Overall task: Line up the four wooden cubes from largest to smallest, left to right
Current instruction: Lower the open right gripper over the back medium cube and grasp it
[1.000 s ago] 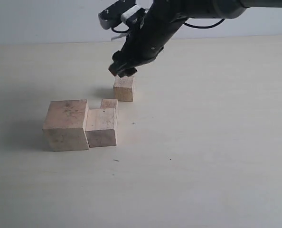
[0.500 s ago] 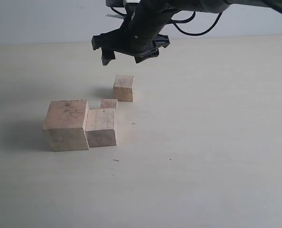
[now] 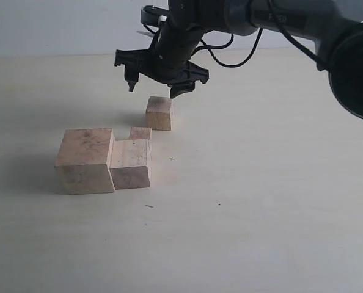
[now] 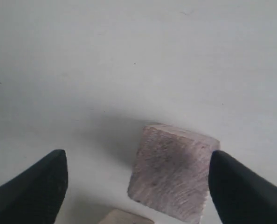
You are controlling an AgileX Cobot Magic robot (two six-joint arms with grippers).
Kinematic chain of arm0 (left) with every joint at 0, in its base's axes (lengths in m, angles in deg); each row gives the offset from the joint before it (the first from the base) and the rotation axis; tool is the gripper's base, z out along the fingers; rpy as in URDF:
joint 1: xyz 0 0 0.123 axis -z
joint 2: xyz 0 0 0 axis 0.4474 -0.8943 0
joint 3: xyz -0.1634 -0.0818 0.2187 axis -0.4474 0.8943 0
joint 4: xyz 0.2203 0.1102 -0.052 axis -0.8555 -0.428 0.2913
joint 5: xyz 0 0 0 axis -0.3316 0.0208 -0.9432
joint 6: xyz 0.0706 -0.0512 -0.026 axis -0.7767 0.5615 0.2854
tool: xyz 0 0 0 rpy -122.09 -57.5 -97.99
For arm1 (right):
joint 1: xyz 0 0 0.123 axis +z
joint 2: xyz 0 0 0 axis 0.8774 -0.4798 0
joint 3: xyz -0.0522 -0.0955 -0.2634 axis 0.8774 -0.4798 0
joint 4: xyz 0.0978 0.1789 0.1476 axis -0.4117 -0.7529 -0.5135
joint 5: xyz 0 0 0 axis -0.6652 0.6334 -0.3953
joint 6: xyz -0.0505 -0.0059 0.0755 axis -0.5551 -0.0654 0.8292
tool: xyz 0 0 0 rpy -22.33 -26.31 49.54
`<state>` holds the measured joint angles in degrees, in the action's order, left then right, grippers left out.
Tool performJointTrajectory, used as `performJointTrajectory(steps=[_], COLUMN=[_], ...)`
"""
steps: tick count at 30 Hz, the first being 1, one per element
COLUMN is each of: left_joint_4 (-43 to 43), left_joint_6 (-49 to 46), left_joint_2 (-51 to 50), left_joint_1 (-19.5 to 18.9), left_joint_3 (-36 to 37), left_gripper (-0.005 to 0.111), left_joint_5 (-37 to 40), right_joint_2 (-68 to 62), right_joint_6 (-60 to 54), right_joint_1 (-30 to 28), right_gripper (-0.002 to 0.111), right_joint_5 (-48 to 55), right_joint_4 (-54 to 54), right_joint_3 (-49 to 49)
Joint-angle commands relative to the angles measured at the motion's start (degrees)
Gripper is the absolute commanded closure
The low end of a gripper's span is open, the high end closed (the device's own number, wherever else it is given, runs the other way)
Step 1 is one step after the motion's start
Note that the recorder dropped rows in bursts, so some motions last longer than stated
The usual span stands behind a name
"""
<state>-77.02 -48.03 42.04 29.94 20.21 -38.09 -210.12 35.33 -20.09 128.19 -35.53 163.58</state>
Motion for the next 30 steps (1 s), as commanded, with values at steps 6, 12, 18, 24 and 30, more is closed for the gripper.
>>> performJointTrajectory(steps=[6,12,18,24,30], left_joint_4=[-0.18,-0.18,-0.18,-0.18,-0.18], left_joint_6=[0.0,0.0,0.0,0.0,0.0], left_joint_2=[0.3,0.3,0.3,0.3,0.3], left_joint_1=[1.87,1.87,1.87,1.87,1.87], left_joint_3=[0.19,0.19,0.19,0.19,0.19], left_gripper=[0.107,0.107,0.107,0.107,0.107], left_joint_5=[-0.8,-0.8,-0.8,-0.8,-0.8], right_joint_2=[-1.36,-2.71,-4.23,-6.05,-6.05], right_joint_6=[7.15,8.29,8.56,11.37,14.84], right_joint_1=[0.11,0.11,1.08,1.8,1.69], right_gripper=[0.03,0.03,0.03,0.031,0.05], right_joint_5=[2.62,3.02,3.94,4.34,8.42], right_joint_4=[5.73,6.18,5.11,5.43,9.59], right_joint_3=[2.3,2.39,4.61,5.13,5.13])
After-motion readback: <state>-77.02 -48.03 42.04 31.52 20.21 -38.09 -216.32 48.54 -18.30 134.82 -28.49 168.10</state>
